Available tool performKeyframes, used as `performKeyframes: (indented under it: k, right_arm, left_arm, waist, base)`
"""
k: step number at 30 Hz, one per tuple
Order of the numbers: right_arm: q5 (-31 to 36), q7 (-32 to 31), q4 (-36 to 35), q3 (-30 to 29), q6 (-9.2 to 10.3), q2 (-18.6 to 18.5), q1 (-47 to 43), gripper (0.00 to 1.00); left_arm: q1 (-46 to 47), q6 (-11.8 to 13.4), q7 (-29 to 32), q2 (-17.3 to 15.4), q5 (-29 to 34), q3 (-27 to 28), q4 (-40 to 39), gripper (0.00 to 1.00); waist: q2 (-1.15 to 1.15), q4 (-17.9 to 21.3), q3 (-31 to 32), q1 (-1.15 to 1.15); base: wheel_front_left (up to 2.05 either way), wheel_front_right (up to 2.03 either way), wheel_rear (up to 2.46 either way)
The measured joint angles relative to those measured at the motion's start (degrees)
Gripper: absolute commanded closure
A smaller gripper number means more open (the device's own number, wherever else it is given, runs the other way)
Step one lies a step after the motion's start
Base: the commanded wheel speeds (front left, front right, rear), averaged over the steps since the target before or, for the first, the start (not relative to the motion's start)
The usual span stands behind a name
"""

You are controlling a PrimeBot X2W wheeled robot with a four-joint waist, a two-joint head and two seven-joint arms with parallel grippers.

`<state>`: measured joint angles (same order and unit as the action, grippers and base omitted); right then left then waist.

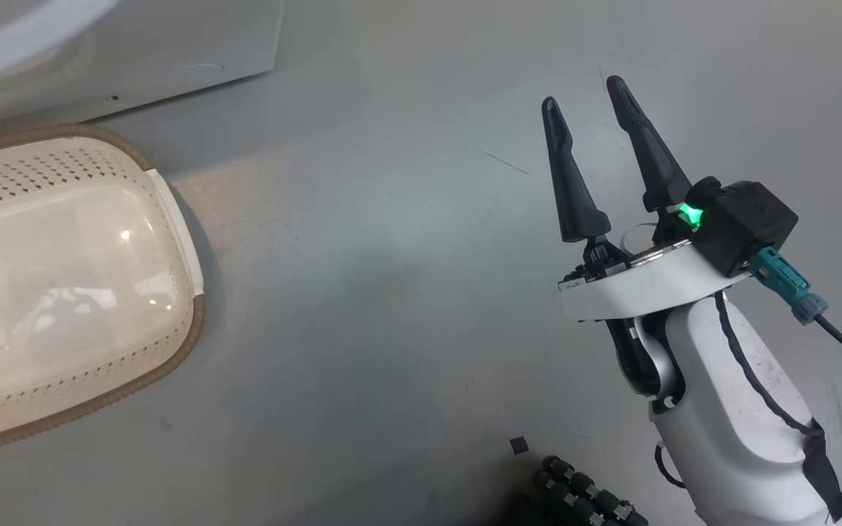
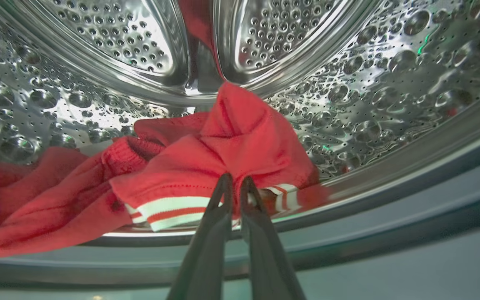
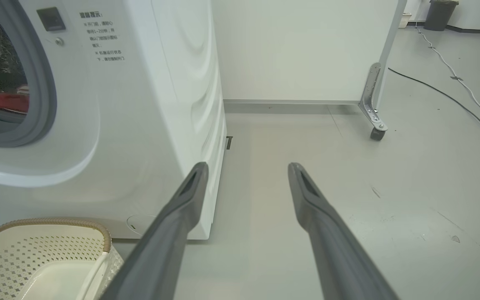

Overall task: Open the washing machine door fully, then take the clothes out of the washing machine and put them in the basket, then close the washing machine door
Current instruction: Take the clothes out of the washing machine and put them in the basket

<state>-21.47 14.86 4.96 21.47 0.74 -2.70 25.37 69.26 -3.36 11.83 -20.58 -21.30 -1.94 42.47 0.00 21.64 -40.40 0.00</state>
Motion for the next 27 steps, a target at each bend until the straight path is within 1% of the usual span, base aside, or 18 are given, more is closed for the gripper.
performKeyframes:
  k: [5,10,19,27]
  right_arm:
    - [0.7,0.0,0.3,-0.7,0.0,0.0,0.0,0.0]
    - [1.6,0.0,1.0,-1.0,-0.02,0.0,0.0,0.0]
    - [3.5,0.0,1.6,-2.5,-0.05,-0.1,-0.1,0.0]
    - [3.6,0.0,2.5,-2.9,-0.15,-0.1,-1.0,0.0]
  left_arm:
    - [-1.4,-0.5,-3.6,0.0,2.1,-1.7,-0.4,1.0]
    - [-5.0,-0.7,-7.3,0.6,2.3,-2.0,-0.8,1.0]
    - [-10.9,-1.0,-14.1,4.1,2.1,-2.3,-4.1,1.0]
    - [-18.1,-1.0,-20.0,5.4,2.3,-2.8,-6.9,1.0]
  waist:
    - [0.0,-1.0,1.1,0.0]
    - [0.0,-2.2,2.3,0.0]
    - [0.0,-4.8,4.4,0.0]
    - [0.0,-6.9,7.0,0.0]
  base:
    - [0.0,0.0,0.0]
    - [0.0,0.0,0.0]
    - [0.0,0.0,0.0]
    - [0.0,0.0,0.0]
